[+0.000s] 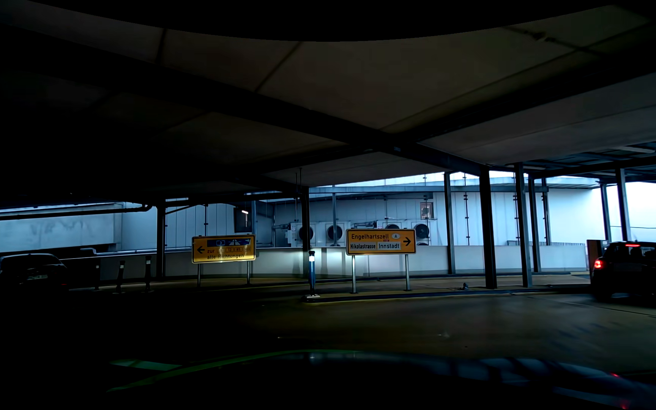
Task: Follow the waypoints while adhering to traffic rules and regulations
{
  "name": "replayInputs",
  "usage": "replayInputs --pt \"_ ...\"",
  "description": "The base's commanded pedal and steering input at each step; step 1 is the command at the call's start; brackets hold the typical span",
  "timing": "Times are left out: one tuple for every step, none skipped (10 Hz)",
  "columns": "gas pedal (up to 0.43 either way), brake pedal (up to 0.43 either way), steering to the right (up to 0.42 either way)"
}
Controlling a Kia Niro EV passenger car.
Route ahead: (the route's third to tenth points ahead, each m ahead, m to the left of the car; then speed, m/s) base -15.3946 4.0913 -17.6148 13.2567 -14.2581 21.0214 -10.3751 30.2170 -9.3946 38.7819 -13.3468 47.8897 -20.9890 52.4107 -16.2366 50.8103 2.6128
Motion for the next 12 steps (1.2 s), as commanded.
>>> replayInputs --pt "0.0 0.146 0.014" --pt "0.0 0.159 0.026" --pt "0.0 0.183 0.044" --pt "0.0 0.213 0.072" --pt "0.0 0.22 0.102" --pt "0.0 0.189 0.135" --pt "0.0 0.177 0.17" --pt "0.0 0.183 0.204" --pt "0.0 0.195 0.236" --pt "0.0 0.207 0.279" --pt "0.0 0.207 0.312" --pt "0.0 0.195 0.356"
